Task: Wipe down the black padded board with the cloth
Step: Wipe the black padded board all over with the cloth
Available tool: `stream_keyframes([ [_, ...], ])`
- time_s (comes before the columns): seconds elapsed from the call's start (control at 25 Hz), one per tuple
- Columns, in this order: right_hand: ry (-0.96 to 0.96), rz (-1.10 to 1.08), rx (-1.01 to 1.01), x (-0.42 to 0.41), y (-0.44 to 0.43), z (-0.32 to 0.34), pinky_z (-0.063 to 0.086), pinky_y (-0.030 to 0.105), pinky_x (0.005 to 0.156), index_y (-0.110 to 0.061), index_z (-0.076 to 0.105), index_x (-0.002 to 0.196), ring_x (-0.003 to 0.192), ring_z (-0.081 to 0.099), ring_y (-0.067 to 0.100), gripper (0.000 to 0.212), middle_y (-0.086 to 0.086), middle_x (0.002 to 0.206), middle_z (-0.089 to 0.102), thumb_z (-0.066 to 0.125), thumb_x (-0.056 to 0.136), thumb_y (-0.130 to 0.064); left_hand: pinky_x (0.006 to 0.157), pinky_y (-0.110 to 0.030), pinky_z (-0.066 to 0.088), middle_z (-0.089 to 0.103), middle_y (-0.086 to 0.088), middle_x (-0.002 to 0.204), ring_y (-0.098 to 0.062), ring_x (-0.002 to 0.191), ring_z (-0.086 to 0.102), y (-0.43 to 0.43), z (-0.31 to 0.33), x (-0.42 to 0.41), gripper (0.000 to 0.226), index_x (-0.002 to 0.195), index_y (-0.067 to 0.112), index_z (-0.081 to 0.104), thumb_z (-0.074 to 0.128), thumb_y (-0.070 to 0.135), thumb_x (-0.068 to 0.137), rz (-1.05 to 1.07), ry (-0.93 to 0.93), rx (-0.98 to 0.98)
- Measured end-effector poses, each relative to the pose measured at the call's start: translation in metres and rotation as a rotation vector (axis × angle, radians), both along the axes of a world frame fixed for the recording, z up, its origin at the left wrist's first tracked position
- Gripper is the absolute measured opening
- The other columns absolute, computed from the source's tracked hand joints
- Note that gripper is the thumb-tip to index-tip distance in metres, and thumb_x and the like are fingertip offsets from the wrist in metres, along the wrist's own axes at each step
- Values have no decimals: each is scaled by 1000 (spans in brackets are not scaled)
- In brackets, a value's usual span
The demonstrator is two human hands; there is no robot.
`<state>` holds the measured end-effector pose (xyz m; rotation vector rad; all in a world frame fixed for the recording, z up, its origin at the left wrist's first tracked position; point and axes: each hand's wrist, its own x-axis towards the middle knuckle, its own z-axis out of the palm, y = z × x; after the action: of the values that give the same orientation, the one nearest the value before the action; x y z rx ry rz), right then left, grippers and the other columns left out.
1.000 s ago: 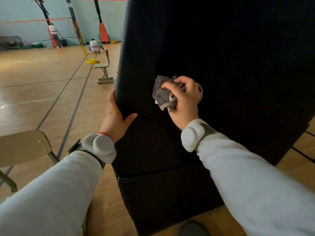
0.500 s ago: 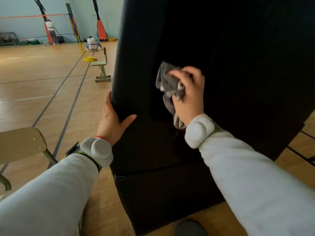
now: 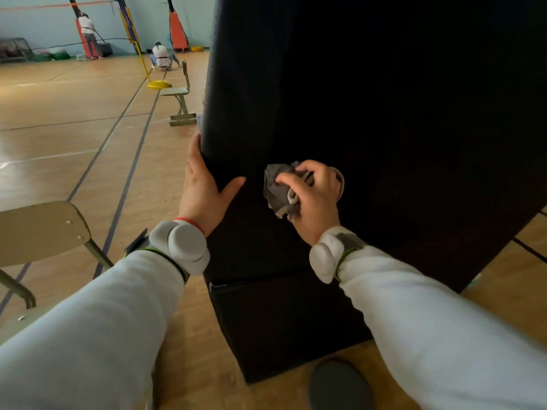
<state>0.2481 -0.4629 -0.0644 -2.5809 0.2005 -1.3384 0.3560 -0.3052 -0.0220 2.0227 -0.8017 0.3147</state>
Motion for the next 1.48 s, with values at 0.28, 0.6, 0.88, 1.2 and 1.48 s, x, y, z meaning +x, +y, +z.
stream_keyframes([
  [0.28, -283, -55, 95, -1, -19, 71, 43, 50, 87, -21, 65, 107, 106, 44, 22, 31, 10, 116, 50, 64, 76, -17, 108, -47, 32, 24, -10, 150, -31, 135, 30, 6, -12, 6, 99, 147, 19, -1, 71, 29, 79, 8, 94, 52],
  [0.6, -95, -24, 47, 8, 2, -19, 38, 43, 86, -30, 55, 105, 105, 39, 25, 41, -2, 116, 34, 70, 70, -16, 111, -43, 29, 21, -9, 152, -26, 138, 25, 10, -30, 2, 95, 148, 15, 1, 68, 29, 82, 29, 72, 22],
  [0.88, 3, 34, 49, -14, 3, -41, 42, 48, 85, -23, 64, 102, 103, 38, 20, 37, 0, 114, 40, 73, 68, -10, 108, -47, 32, 23, -12, 151, -30, 136, 29, 22, -49, 2, 94, 148, 15, 0, 67, 27, 83, 4, 135, 63],
  [1.2, -233, -107, 119, 15, 7, -22, 36, 50, 92, -29, 60, 104, 109, 37, 19, 34, -5, 116, 37, 69, 73, -16, 107, -48, 34, 25, -11, 149, -29, 135, 30, 19, -61, 5, 91, 147, 16, 1, 65, 31, 84, 33, 129, 22],
  [1.48, 121, -48, 80, -5, 16, -103, 38, 50, 89, -23, 66, 94, 102, 36, 25, 22, 2, 112, 39, 58, 74, -28, 110, -42, 31, 24, -10, 149, -26, 137, 27, 19, -70, 4, 97, 147, 12, 6, 71, 31, 79, 54, 80, -9],
])
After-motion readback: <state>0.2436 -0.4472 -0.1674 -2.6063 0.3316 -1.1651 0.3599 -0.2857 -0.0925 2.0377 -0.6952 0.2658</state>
